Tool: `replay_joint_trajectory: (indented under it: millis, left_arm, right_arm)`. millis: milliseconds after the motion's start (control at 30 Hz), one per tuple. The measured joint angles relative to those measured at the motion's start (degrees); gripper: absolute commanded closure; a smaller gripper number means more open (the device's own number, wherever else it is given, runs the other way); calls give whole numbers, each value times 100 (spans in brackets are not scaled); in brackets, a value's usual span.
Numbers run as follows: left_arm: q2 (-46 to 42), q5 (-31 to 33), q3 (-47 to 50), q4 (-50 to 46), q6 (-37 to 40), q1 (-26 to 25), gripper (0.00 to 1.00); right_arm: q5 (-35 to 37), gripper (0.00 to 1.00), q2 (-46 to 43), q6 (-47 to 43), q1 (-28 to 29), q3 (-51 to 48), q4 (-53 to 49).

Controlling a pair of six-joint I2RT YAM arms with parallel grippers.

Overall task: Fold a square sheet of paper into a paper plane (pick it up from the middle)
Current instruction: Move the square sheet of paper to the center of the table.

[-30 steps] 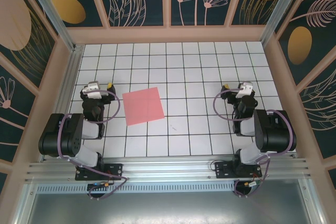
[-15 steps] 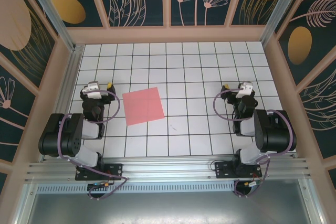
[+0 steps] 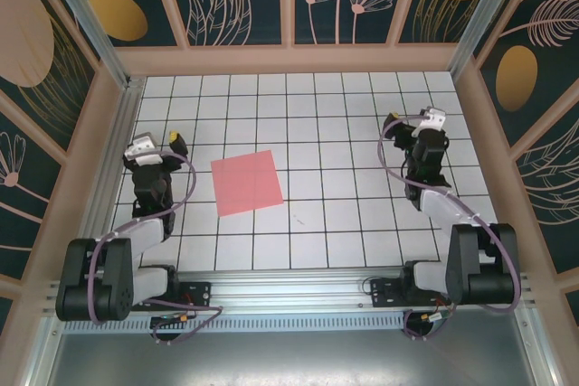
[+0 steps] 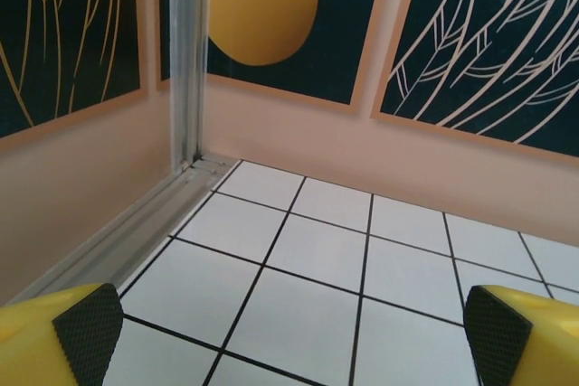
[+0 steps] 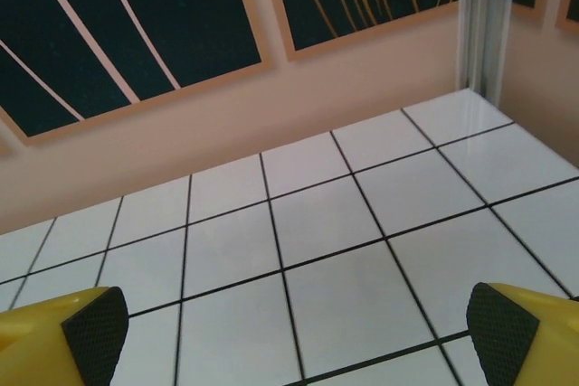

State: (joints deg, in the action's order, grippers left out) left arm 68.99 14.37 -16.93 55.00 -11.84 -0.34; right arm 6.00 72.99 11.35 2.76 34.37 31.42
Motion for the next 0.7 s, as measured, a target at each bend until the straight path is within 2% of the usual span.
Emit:
replay_joint_trajectory:
  millis: [100,200,467,600,700]
  left_arm:
    - [-278,-160,-544,-1102,-566,2,2]
    - [-442,-540,-813,-1867,-1108,2,2]
    - [-481,-1646,-1154,-3692,-2061,2,2]
    - [-483,-1853,-1300,-4162,-2194,2,1]
    - [-490,-1884,-1309,-4360,-2229,2,1]
  right_arm:
    - [-422,1,144,483,240,658,-787]
    - [-931,3,533,896,750,1202,-1458]
    - [-1628,26,2599,1792,2669,3193,-3217]
    - [-1779,38,3501,2087,3547,4057,-3792]
    - [-1832,46,4006,2232,3943,4518,-4124]
